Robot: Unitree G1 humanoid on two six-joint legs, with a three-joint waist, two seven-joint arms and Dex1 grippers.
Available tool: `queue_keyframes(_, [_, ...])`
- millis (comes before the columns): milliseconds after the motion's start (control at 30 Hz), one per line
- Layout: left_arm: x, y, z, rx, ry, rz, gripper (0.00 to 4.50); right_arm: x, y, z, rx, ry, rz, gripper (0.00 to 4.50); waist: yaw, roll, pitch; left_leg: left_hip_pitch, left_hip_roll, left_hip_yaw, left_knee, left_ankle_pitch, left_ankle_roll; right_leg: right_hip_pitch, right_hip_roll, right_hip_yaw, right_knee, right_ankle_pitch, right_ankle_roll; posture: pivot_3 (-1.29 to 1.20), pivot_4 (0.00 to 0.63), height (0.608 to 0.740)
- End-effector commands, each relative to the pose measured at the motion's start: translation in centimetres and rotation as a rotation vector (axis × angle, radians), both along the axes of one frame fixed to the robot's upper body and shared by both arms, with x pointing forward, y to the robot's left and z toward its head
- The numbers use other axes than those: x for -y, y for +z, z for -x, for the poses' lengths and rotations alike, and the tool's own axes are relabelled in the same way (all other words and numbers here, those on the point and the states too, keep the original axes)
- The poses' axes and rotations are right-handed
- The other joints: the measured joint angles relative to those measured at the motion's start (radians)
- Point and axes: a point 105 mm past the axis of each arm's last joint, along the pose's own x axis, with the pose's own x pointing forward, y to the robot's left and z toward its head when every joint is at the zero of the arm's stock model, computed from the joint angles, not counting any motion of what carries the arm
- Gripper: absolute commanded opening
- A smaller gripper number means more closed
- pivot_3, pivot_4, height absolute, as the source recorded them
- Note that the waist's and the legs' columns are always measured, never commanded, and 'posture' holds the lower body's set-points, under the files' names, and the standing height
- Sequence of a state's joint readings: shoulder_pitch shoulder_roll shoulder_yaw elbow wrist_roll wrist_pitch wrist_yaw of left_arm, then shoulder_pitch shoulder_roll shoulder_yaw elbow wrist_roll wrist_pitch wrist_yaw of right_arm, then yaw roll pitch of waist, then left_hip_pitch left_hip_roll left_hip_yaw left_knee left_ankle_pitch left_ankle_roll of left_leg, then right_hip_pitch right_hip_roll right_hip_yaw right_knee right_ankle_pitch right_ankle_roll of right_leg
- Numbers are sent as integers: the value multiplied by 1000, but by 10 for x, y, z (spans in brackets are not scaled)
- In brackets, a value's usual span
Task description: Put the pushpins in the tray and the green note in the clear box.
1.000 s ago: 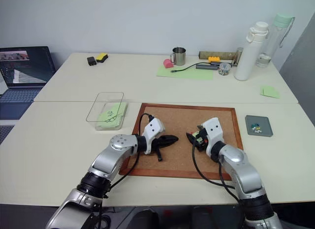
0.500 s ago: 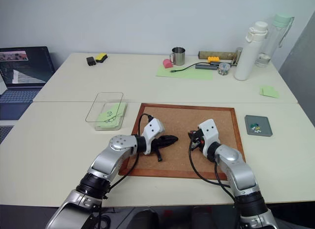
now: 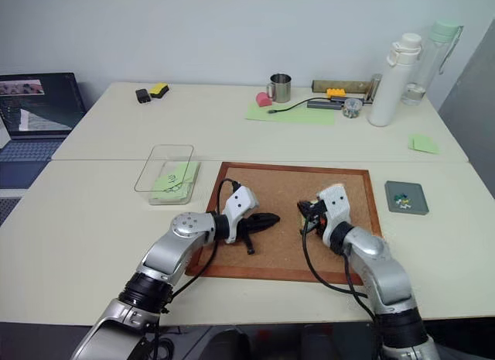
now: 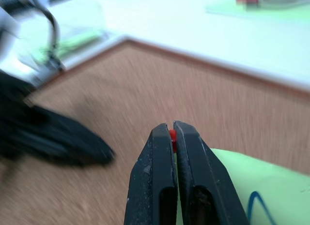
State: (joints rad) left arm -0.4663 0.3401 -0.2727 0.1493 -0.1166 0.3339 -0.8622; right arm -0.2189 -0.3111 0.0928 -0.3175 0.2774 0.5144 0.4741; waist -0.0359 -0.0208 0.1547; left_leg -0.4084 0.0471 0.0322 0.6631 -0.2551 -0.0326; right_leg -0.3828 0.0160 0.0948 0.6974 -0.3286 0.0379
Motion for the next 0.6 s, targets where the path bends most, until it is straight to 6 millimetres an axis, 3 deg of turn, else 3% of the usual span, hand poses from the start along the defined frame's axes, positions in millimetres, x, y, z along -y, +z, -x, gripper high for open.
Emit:
queue_keyframes(33, [-11, -14, 1, -39, 30, -38, 0, 10, 18, 1, 90, -20, 45, 49, 0, 0, 0, 0, 0, 0, 0, 0, 0, 0, 0, 0, 0, 0, 0, 0, 150, 740])
queue_keyframes(100, [-7, -6, -1, -62, 36, 25, 0, 15, 18, 1, 134, -11, 138, 49, 0, 0, 0, 0, 0, 0, 0, 0, 0, 0, 0, 0, 0, 0, 0, 0, 150, 740])
queue_keyframes(300, [-1, 26, -12, -176, 72, 252, 965, 27, 14, 2, 220, 30, 369, 0, 2, -2, 1, -1, 0, 0, 0, 0, 0, -1, 0, -1, 0, 0, 0, 0, 150, 740])
queue_keyframes(500, [11, 44, -3, -239, 3, 357, 1986, 34, 29, -2, 243, -1, 319, 0, 4, -2, 2, -3, -1, -1, 0, 0, 0, -1, 0, -1, -1, 0, 0, 0, 150, 740])
queue_keyframes(533, [16, 46, 2, -248, -28, 373, 2361, 33, 33, -2, 245, -5, 294, 0, 4, -2, 2, -4, 0, -1, 0, 0, 0, -2, 0, -1, -2, 0, 0, 0, 150, 740])
queue_keyframes(600, [21, 50, 9, -254, -65, 388, 2505, 28, 40, -2, 249, -6, 258, 0, 5, -2, 2, -6, 0, -2, 1, 0, 0, -3, -1, -2, -1, 0, 0, 0, 150, 740])
